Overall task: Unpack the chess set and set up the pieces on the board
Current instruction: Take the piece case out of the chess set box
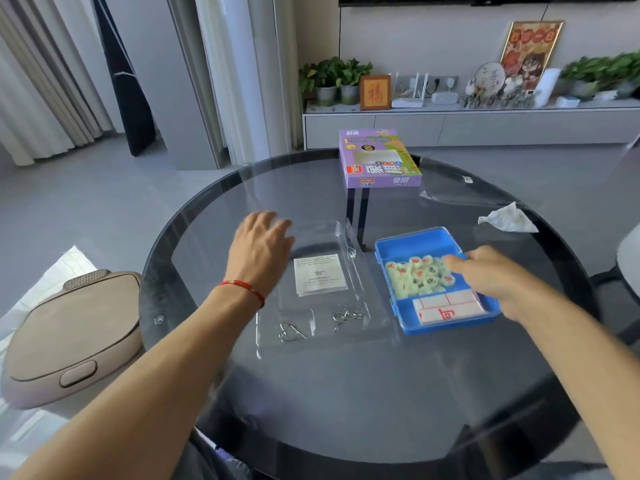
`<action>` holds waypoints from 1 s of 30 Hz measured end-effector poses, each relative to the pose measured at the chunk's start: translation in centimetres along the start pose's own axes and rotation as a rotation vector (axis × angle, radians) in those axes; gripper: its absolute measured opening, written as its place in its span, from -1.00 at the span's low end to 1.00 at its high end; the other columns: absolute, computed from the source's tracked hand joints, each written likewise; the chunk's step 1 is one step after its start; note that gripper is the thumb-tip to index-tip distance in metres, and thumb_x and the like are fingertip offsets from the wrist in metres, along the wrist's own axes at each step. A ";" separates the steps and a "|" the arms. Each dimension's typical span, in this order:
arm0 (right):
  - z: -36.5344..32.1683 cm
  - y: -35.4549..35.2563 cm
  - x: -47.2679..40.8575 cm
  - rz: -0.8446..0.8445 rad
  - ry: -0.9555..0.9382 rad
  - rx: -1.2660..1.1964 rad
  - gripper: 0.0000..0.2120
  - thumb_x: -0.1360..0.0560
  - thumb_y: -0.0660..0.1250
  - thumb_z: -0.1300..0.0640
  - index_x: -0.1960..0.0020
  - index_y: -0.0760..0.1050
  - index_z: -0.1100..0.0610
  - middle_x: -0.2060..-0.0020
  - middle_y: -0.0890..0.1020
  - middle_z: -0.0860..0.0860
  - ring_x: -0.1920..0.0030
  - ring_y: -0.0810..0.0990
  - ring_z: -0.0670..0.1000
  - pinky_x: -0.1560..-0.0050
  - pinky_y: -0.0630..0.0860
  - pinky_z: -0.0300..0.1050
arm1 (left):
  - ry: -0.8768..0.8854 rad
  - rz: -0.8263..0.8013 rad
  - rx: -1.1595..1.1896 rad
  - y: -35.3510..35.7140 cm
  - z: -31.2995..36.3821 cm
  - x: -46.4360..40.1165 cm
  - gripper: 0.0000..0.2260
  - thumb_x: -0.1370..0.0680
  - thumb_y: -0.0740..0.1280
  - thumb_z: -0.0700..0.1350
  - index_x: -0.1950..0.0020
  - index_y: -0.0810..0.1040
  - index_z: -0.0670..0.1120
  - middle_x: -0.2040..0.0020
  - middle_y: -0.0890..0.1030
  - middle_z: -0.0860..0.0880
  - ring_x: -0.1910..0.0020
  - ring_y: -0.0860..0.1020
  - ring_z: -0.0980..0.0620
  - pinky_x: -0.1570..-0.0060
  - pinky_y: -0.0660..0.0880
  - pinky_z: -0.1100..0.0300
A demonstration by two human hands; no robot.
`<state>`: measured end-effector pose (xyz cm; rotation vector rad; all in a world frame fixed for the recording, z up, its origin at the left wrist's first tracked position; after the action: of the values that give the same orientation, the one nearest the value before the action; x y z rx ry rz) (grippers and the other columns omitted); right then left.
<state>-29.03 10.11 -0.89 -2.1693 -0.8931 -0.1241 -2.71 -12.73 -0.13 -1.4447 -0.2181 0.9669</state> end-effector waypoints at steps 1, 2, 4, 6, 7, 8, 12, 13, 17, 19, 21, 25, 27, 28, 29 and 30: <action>0.1 0.1 0.3 -0.007 -0.016 0.058 -0.68 -0.61 0.30 -0.07 -0.10 0.50 0.21 0.04 0.68 0.13 0.13 0.68 0.10 0.08 0.61 0.02 | 0.080 -0.062 0.046 -0.3 1.7 0.2 -0.72 -0.61 0.30 -0.01 -0.24 0.61 -0.10 -0.22 0.59 -0.16 -0.20 0.51 -0.21 -0.18 0.50 -0.10; 0.0 0.2 0.8 -0.009 -0.040 0.139 -0.70 -0.63 0.29 -0.06 -0.03 0.48 0.21 0.09 0.64 0.09 0.18 0.62 0.06 0.20 0.52 -0.05 | 0.145 -0.164 0.080 -0.1 3.3 0.6 -0.69 -0.61 0.30 0.03 -0.30 0.57 -0.07 -0.27 0.57 -0.14 -0.24 0.49 -0.17 -0.18 0.50 -0.10; -0.1 0.1 1.6 0.013 -0.071 0.337 -0.69 -0.64 0.25 -0.05 0.11 0.43 0.19 0.19 0.55 0.06 0.27 0.49 0.03 0.30 0.34 -0.07 | 0.190 -0.409 0.030 1.1 5.2 1.5 -0.52 -0.60 0.31 0.08 -0.47 0.40 -0.07 -0.45 0.43 -0.13 -0.40 0.37 -0.16 -0.33 0.40 -0.11; -0.2 0.0 2.2 0.038 -0.090 0.501 -0.64 -0.63 0.24 -0.11 0.16 0.41 0.16 0.23 0.55 0.06 0.30 0.48 0.04 0.31 0.34 -0.07 | 0.140 -0.576 0.003 2.2 5.3 1.9 -0.41 -0.60 0.32 0.07 -0.55 0.24 -0.14 -0.54 0.29 -0.15 -0.49 0.26 -0.17 -0.44 0.28 -0.04; -0.1 0.0 2.3 0.052 -0.102 0.558 -0.62 -0.60 0.25 -0.15 0.19 0.41 0.14 0.25 0.57 0.06 0.30 0.50 0.06 0.30 0.36 -0.07 | 0.123 -0.602 0.022 2.3 5.2 1.9 -0.39 -0.59 0.34 0.06 -0.55 0.23 -0.15 -0.52 0.31 -0.17 -0.48 0.27 -0.17 -0.43 0.27 -0.01; 0.0 -0.1 2.5 0.062 -0.116 0.595 -0.61 -0.59 0.26 -0.17 0.22 0.40 0.12 0.27 0.58 0.05 0.30 0.52 0.08 0.30 0.37 -0.07 | 0.113 -0.601 0.038 2.4 5.1 1.6 -0.38 -0.57 0.38 0.06 -0.53 0.25 -0.15 -0.48 0.35 -0.19 -0.44 0.31 -0.19 -0.40 0.31 -0.01; -0.2 -0.4 3.5 0.154 -0.174 0.635 -0.67 -0.57 0.26 -0.20 0.08 0.49 0.08 0.14 0.60 0.01 0.11 0.58 0.11 0.25 0.40 -0.06 | 0.091 -0.598 0.013 1.9 5.3 0.1 -0.27 -0.42 0.52 0.14 -0.51 0.32 -0.03 -0.27 0.44 -0.17 -0.28 0.39 -0.18 -0.25 0.39 0.02; -0.3 -0.5 3.6 0.170 -0.187 0.626 -0.69 -0.58 0.26 -0.19 0.02 0.50 0.06 0.10 0.60 0.00 0.07 0.58 0.12 0.23 0.40 -0.05 | 0.079 -0.618 -0.006 1.8 5.3 -0.1 -0.25 -0.38 0.54 0.18 -0.49 0.35 0.00 -0.24 0.45 -0.16 -0.27 0.39 -0.16 -0.23 0.39 0.04; -0.2 -1.2 3.6 0.179 -0.218 0.570 -0.75 -0.58 0.27 -0.13 -0.01 0.53 0.05 0.10 0.62 -0.02 0.06 0.59 0.11 0.29 0.34 -0.09 | 0.084 -0.589 -0.006 0.1 5.0 -2.1 -0.61 -0.46 0.50 0.10 -0.21 0.56 -0.02 -0.11 0.58 -0.09 -0.02 0.50 -0.05 0.05 0.43 0.18; 0.0 -1.9 3.4 0.194 -0.215 0.527 -0.78 -0.57 0.27 -0.08 -0.01 0.55 0.07 0.08 0.64 -0.01 0.03 0.59 0.13 0.25 0.39 -0.08 | 0.094 -0.499 0.027 -2.4 6.0 -3.7 -0.89 -0.55 0.42 -0.05 -0.02 0.59 -0.03 0.03 0.62 -0.05 0.08 0.56 -0.06 0.21 0.38 0.24; 0.3 -2.8 3.1 0.217 -0.207 0.482 -0.76 -0.56 0.27 -0.04 -0.02 0.59 0.10 0.12 0.67 0.01 0.03 0.62 0.14 0.18 0.50 -0.04 | 0.071 -0.330 0.074 -5.2 7.9 -5.8 -0.96 -0.55 0.39 -0.11 0.03 0.61 -0.05 0.08 0.61 -0.02 0.11 0.57 -0.08 0.20 0.42 0.21; 1.0 -4.3 2.7 0.253 -0.177 0.428 -0.74 -0.54 0.27 -0.01 0.00 0.64 0.13 0.17 0.70 0.04 0.06 0.64 0.14 0.21 0.52 -0.08 | -0.104 -0.106 0.372 -5.9 12.8 -10.1 -0.96 -0.50 0.42 -0.15 0.08 0.66 -0.06 0.11 0.64 -0.05 0.13 0.58 -0.08 0.18 0.48 0.17; 1.3 -4.9 2.3 0.272 -0.171 0.409 -0.76 -0.53 0.28 0.00 0.02 0.63 0.13 0.16 0.69 0.03 0.06 0.63 0.15 0.18 0.54 -0.07 | -0.254 -0.211 0.638 -2.4 15.4 -11.5 -0.97 -0.49 0.46 -0.17 0.14 0.65 -0.06 0.05 0.67 -0.11 0.14 0.63 -0.06 0.26 0.60 0.15; 1.5 -5.1 2.3 0.273 -0.167 0.392 -0.77 -0.53 0.27 0.00 0.03 0.62 0.12 0.16 0.68 0.02 0.06 0.62 0.15 0.13 0.57 -0.05 | -0.350 -0.275 0.756 -0.1 16.6 -12.0 -0.95 -0.50 0.47 -0.18 0.13 0.63 -0.06 0.01 0.67 -0.13 0.10 0.65 -0.06 0.25 0.65 0.13; 1.7 -5.3 2.2 0.274 -0.163 0.379 -0.78 -0.54 0.27 0.00 0.04 0.61 0.11 0.15 0.68 0.02 0.05 0.62 0.15 0.10 0.58 -0.04 | -0.440 -0.335 0.860 2.1 17.7 -12.2 -0.94 -0.51 0.48 -0.19 0.07 0.63 -0.09 -0.02 0.66 -0.14 0.08 0.65 -0.07 0.24 0.67 0.13; 1.9 -5.6 2.3 0.273 -0.158 0.375 -0.78 -0.55 0.27 0.00 0.03 0.61 0.11 0.12 0.67 0.02 0.02 0.61 0.16 0.09 0.57 -0.03 | -0.512 -0.388 0.929 4.3 18.8 -12.4 -0.88 -0.51 0.48 -0.19 -0.02 0.62 -0.13 -0.02 0.65 -0.14 0.08 0.65 -0.06 0.27 0.66 0.17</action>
<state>-31.21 15.21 2.10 -1.9393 -0.6359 0.3289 -24.61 -7.94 4.58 -0.2775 -0.3471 0.9109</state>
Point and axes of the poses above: each hand's wrist, its own x-axis away from the middle knuckle, its own y-axis out of the palm, z = x × y, the point moved 4 cm from there along -x, towards the middle knuckle
